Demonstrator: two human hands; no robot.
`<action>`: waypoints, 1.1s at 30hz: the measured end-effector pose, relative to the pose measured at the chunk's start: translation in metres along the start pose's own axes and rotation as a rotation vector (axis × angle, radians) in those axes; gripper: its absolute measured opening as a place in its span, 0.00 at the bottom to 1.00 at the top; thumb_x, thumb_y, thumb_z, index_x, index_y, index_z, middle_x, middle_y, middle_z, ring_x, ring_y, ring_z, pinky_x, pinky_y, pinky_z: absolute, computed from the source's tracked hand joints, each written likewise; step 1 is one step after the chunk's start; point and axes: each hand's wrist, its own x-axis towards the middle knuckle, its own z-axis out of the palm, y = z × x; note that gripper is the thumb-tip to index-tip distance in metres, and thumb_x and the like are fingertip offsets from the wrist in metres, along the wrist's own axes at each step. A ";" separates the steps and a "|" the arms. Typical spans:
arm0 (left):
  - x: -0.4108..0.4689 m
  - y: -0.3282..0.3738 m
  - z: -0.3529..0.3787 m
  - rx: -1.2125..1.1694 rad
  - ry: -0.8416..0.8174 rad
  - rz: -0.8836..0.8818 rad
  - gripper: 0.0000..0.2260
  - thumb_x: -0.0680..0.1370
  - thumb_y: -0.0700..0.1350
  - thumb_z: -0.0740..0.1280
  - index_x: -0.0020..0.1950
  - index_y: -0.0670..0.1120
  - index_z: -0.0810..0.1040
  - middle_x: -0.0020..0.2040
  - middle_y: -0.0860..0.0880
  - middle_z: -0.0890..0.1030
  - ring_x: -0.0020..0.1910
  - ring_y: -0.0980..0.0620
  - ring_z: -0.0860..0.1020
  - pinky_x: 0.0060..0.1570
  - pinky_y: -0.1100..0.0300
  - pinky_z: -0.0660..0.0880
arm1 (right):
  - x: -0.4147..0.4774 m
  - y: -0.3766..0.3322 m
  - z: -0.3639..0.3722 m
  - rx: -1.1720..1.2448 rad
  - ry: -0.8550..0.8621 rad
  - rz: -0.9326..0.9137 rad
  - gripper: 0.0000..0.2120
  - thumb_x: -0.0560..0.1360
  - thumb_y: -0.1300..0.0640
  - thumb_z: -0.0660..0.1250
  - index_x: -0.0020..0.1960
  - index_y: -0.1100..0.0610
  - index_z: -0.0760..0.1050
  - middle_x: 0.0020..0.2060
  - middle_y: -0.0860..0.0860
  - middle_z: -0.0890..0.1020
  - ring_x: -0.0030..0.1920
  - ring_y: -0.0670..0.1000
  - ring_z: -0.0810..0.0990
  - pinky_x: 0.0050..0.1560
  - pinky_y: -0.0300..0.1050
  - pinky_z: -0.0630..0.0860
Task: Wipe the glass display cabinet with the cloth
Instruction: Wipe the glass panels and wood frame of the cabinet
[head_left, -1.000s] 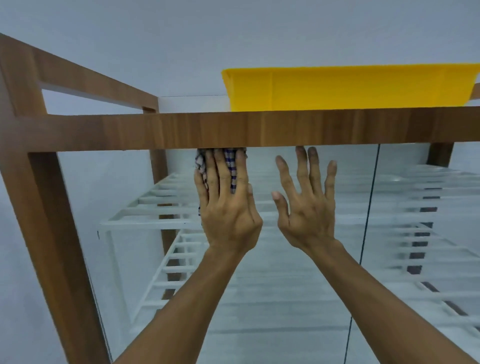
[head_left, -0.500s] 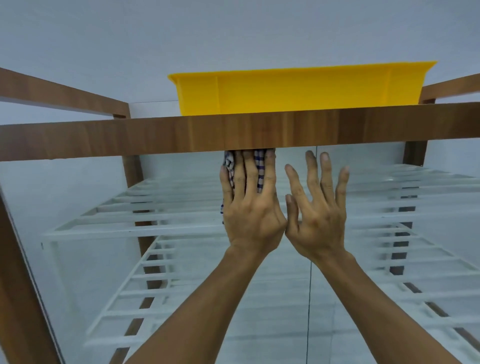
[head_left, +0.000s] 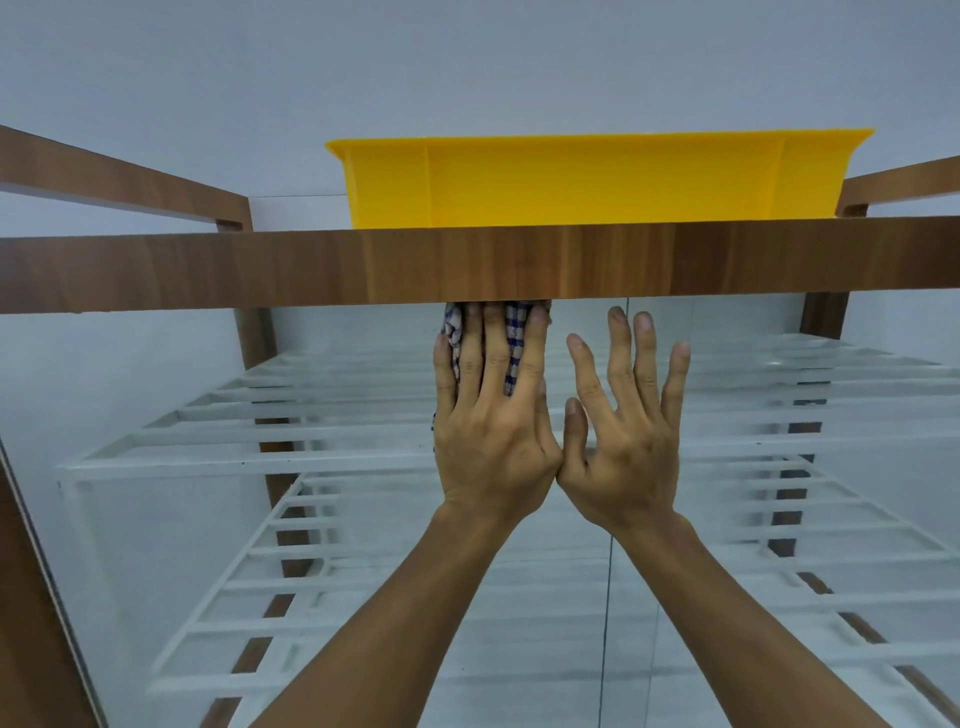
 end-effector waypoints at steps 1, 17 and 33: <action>0.000 0.000 -0.001 -0.001 -0.001 -0.008 0.28 0.88 0.54 0.40 0.79 0.43 0.67 0.80 0.36 0.63 0.80 0.36 0.60 0.78 0.37 0.58 | 0.000 0.000 0.000 0.012 0.006 0.003 0.25 0.79 0.61 0.63 0.76 0.63 0.69 0.78 0.65 0.62 0.80 0.64 0.57 0.79 0.68 0.48; -0.013 0.006 0.014 0.012 -0.165 0.304 0.26 0.85 0.47 0.59 0.83 0.45 0.59 0.83 0.41 0.56 0.84 0.45 0.51 0.82 0.43 0.49 | -0.011 0.017 -0.006 0.098 0.083 0.066 0.23 0.82 0.65 0.56 0.76 0.71 0.62 0.77 0.66 0.61 0.81 0.61 0.55 0.80 0.63 0.52; -0.057 -0.185 -0.074 0.139 -0.091 0.002 0.25 0.86 0.51 0.48 0.83 0.44 0.52 0.82 0.38 0.56 0.83 0.41 0.54 0.81 0.41 0.50 | 0.007 -0.176 0.084 0.005 -0.133 -0.050 0.27 0.86 0.50 0.42 0.81 0.60 0.56 0.81 0.59 0.54 0.82 0.57 0.48 0.79 0.68 0.41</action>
